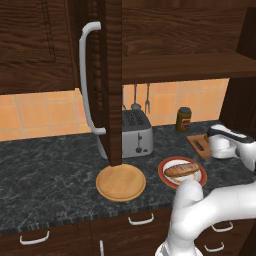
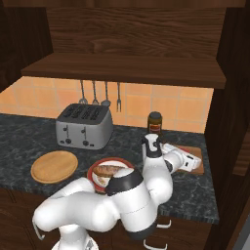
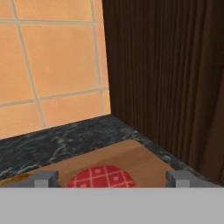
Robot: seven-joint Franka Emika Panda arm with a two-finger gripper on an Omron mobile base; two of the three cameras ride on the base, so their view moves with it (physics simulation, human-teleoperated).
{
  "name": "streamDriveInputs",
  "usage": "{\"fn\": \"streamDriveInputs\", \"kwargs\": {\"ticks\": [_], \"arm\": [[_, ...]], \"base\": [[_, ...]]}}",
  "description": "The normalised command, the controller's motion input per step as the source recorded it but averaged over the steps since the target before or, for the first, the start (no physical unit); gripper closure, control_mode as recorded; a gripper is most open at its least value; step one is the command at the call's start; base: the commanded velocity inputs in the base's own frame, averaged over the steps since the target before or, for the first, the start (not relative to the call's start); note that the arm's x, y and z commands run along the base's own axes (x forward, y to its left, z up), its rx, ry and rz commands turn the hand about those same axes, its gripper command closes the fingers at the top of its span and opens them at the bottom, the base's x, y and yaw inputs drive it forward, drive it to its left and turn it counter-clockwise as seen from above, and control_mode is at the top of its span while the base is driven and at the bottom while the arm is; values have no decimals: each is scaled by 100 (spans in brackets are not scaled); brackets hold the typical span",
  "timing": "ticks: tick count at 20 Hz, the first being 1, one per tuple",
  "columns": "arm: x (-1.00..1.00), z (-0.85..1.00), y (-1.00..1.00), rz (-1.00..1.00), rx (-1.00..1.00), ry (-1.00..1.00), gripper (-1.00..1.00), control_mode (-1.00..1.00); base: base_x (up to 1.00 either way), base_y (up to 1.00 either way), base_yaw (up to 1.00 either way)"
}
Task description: From the different types of pastries on the counter, select a croissant and place it on the cutting board. Then retrieve a jar of jam from the cabinet and place it alongside the croissant on the cutting board.
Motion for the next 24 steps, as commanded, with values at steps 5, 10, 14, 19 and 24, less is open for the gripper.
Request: {"fn": "streamDriveInputs", "kwargs": {"ticks": [5,10,14,19,24], "arm": [[-43,44,0,0,1,-6,-100,-100],[-22,81,4,0,0,7,-100,-100],[-13,89,25,0,0,17,-100,-100],[-84,38,46,3,0,1,-100,-100],[-100,22,62,9,-1,-7,-100,-100]], "base": [[0,0,0],[0,0,0],[0,0,0],[0,0,0],[0,0,0]]}}
